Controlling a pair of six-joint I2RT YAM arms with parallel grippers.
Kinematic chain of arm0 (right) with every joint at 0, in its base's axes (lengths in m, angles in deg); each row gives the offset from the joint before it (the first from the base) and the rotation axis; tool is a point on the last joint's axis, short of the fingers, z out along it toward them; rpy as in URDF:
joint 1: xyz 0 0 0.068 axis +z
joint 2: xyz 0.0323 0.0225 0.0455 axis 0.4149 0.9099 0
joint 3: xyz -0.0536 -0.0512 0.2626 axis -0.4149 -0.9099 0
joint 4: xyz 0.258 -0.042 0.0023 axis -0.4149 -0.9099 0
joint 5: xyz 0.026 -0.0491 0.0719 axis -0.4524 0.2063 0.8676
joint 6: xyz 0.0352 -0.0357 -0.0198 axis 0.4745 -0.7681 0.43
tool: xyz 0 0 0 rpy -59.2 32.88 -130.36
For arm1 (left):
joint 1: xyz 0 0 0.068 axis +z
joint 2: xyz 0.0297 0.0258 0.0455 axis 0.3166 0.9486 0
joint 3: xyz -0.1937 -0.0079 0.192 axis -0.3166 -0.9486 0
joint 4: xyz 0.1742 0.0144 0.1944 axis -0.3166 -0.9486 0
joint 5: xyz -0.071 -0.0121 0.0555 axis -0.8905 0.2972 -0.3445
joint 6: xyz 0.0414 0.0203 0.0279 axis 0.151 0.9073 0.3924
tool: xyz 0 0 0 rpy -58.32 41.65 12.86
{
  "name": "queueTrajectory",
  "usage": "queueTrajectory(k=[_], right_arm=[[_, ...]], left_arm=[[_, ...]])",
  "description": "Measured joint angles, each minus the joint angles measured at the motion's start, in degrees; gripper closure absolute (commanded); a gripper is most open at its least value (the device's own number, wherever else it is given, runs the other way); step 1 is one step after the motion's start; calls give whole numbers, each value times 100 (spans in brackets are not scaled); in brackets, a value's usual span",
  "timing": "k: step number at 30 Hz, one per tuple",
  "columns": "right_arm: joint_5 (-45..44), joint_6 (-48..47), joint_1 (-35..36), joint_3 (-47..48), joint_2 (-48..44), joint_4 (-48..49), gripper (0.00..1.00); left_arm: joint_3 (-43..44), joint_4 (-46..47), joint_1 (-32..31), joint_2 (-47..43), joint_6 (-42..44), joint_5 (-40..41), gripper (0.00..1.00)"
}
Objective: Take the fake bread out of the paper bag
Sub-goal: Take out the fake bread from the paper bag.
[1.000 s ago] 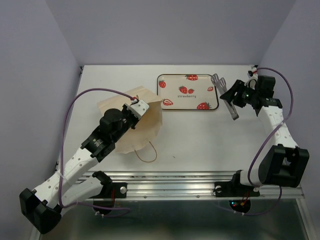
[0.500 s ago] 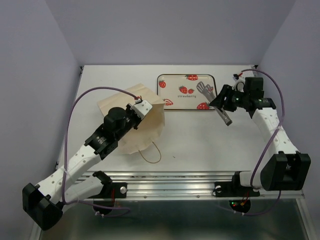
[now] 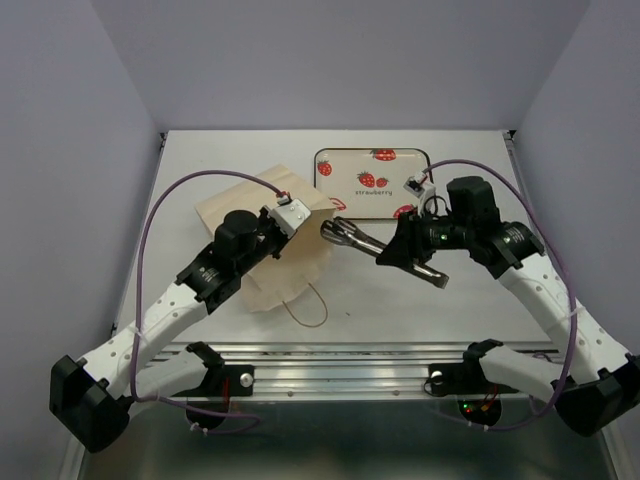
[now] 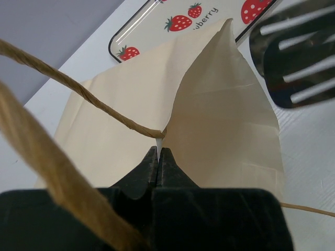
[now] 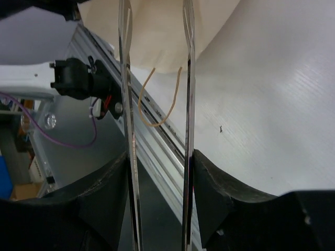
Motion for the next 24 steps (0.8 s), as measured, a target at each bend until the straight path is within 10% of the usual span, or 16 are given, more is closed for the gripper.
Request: queueTrajectory(k=[24], right_arm=[[-3458, 352, 3040, 173, 2188, 1443, 45]], left_arm=[[149, 22, -7, 177, -114, -221, 100]])
